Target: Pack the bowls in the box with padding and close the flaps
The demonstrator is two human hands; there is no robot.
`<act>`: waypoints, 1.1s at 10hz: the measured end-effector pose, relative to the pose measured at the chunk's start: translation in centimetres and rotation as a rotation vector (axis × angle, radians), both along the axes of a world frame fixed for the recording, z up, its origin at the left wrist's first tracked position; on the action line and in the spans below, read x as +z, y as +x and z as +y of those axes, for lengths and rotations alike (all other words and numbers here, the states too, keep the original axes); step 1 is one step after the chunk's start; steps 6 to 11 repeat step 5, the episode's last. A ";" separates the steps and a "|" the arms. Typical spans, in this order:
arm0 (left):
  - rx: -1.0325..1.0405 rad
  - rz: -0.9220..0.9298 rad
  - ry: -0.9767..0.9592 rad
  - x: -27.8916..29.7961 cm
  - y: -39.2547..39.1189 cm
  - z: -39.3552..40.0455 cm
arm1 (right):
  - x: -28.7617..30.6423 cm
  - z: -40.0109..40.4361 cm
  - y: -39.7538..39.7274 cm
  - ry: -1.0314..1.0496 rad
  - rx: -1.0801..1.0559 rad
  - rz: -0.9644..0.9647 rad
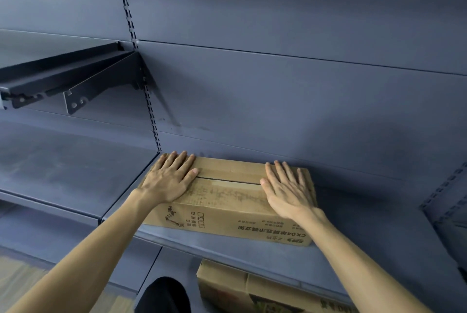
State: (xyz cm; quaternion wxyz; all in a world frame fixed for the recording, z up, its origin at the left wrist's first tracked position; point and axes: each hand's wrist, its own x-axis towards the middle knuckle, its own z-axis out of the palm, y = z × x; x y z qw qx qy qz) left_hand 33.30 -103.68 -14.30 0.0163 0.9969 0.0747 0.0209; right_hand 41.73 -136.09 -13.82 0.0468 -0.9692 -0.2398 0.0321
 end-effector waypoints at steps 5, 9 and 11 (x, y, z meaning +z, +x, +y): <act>-0.116 -0.091 -0.021 6.9 -0.2 -4.4 | 5.7 -0.7 -2.3 0.125 -0.026 -0.113; -0.116 -0.091 -0.021 6.9 -0.2 -4.4 | 5.7 -0.7 -2.3 0.125 -0.026 -0.113; -0.116 -0.091 -0.021 6.9 -0.2 -4.4 | 5.7 -0.7 -2.3 0.125 -0.026 -0.113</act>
